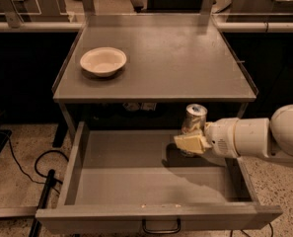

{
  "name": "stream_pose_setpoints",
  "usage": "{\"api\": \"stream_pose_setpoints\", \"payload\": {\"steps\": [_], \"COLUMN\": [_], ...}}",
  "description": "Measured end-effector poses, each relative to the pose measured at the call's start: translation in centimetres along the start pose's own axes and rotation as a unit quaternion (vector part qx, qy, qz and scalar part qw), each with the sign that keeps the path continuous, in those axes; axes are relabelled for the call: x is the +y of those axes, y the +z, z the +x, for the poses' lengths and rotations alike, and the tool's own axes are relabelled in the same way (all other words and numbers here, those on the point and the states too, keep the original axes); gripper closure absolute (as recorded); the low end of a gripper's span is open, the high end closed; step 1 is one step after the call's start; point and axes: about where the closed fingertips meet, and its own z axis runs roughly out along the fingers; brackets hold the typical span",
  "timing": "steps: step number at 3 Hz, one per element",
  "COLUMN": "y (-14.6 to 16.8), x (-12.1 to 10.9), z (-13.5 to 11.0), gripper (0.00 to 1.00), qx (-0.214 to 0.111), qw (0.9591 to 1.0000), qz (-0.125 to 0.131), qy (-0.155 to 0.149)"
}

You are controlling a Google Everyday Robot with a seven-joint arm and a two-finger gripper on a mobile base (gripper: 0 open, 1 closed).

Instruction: Place redbull can into top drawer

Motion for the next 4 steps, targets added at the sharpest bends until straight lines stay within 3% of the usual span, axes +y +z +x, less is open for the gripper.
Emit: {"api": "stream_pose_setpoints", "payload": {"steps": [1,2,4], "y": [0.2,1.0,6.7], "x": [0.2,0.6,1.4], "z": [0.4,2.1,9.6], "gripper": [1.00,1.00,1.00], "qx": [0.003,0.008,0.041], "qw": [1.0000,0.9997,0.9921], "qz": [-0.001,-0.007,-0.043], "qy": [0.001,0.024,0.110]}}
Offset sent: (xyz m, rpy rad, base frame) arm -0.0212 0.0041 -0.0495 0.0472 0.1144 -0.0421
